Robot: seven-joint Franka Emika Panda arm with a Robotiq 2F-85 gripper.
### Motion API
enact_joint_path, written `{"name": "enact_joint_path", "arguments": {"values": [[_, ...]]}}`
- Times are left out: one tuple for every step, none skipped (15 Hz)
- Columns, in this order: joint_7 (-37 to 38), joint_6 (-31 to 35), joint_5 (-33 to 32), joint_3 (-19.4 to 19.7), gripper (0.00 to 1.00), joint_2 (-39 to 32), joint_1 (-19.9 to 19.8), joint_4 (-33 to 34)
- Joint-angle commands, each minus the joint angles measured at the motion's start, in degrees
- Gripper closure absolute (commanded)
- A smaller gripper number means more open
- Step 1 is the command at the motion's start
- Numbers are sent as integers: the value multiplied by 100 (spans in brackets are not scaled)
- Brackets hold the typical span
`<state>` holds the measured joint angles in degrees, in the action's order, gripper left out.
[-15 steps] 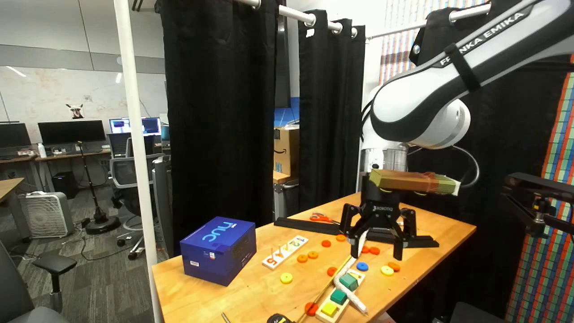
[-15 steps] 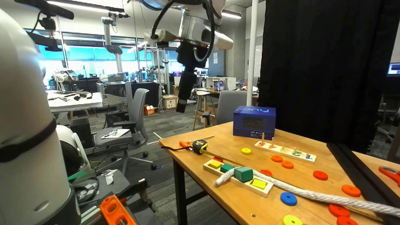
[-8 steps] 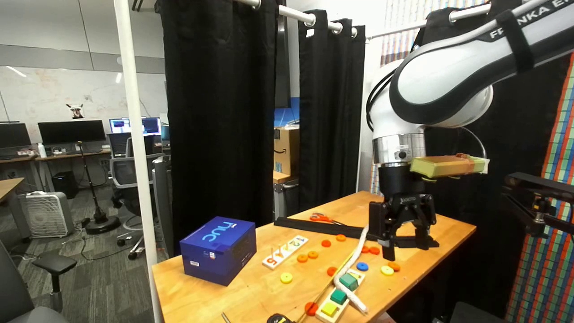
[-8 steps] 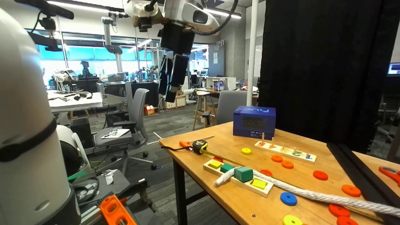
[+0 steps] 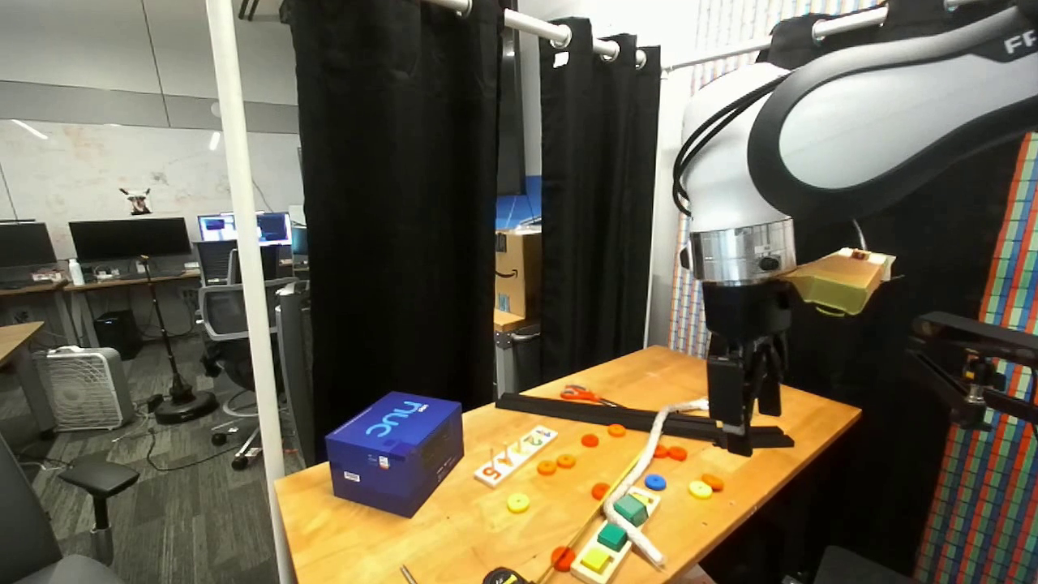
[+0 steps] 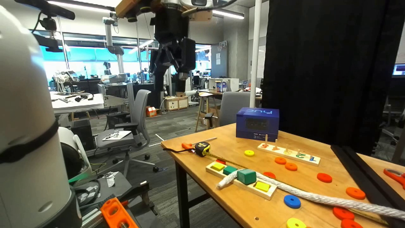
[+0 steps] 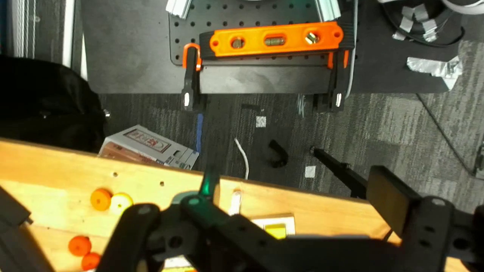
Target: Put the square on the wooden object.
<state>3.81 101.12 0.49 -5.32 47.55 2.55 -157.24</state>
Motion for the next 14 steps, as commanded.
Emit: {"name": "enact_joint_path", "arguments": {"values": [[154, 635, 108, 15, 0, 417, 51, 13], [301, 681, 341, 88, 0, 467, 40, 20], [371, 788, 483, 120, 0, 527, 37, 16], [490, 869, 633, 136, 0, 596, 9, -15], [642, 809, 829, 176, 0, 611, -27, -23], [774, 769, 1012, 209, 0, 604, -55, -9], [508, 713, 736, 113, 0, 445, -44, 25], [587, 711, 841, 135, 0, 467, -62, 24], [628, 710, 883, 151, 0, 473, -72, 23], [652, 709, 909, 161, 0, 473, -76, 23], [668, 709, 919, 163, 0, 473, -78, 21], [677, 709, 921, 162, 0, 473, -79, 21], [684, 709, 923, 161, 0, 473, -80, 21], [687, 709, 924, 161, 0, 473, -81, 21]]}}
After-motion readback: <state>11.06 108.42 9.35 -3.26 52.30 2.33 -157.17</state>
